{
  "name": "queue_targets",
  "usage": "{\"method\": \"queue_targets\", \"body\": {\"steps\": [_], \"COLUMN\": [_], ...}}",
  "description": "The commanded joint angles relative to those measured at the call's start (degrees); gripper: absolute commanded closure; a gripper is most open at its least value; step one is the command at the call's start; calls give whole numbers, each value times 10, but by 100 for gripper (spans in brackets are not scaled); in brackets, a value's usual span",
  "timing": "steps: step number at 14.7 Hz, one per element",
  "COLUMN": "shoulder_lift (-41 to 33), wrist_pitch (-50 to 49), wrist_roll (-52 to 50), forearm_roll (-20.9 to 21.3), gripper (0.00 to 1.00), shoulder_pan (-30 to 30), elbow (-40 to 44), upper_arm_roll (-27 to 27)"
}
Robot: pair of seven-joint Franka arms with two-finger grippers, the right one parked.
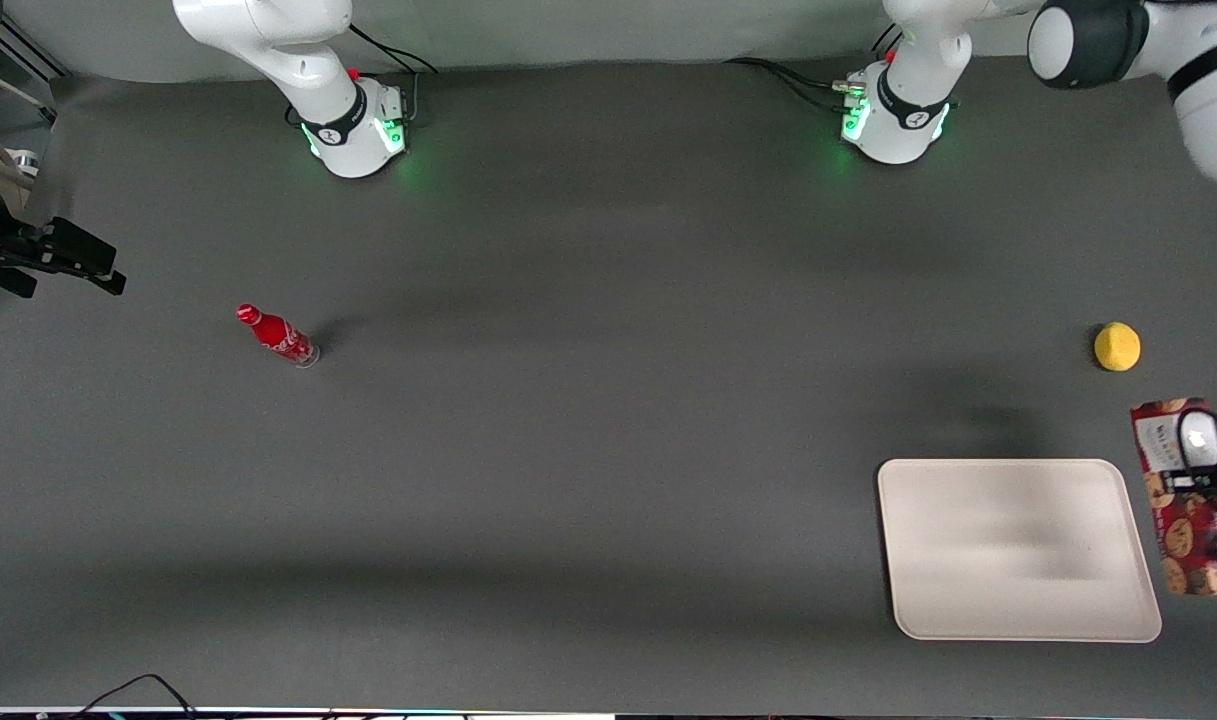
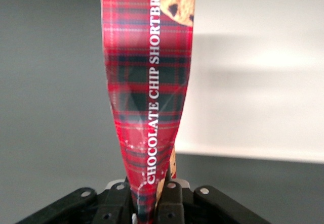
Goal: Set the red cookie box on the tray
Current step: 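Lower the box onto the tray and open the left gripper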
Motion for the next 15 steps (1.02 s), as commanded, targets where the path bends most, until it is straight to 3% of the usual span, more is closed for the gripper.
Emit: {"method": "queue_targets", "body": {"steps": [1,7,8,10,12,15], "shoulder_lift": [37,94,94,93,85,27], "wrist_pitch": [89,169,170,168,151,36], "wrist_roll": [26,50,49,49,48,49], "forearm_roll": [-11,-13,-16,-45,-46,-42], "gripper": [100,100,1,0,0,0], "shoulder_pan": [1,26,28,27,27,20], "elbow": [-28,-26,-26,-25,-21,-6], "upper_arm_roll": [6,6,5,6,6,7]}}
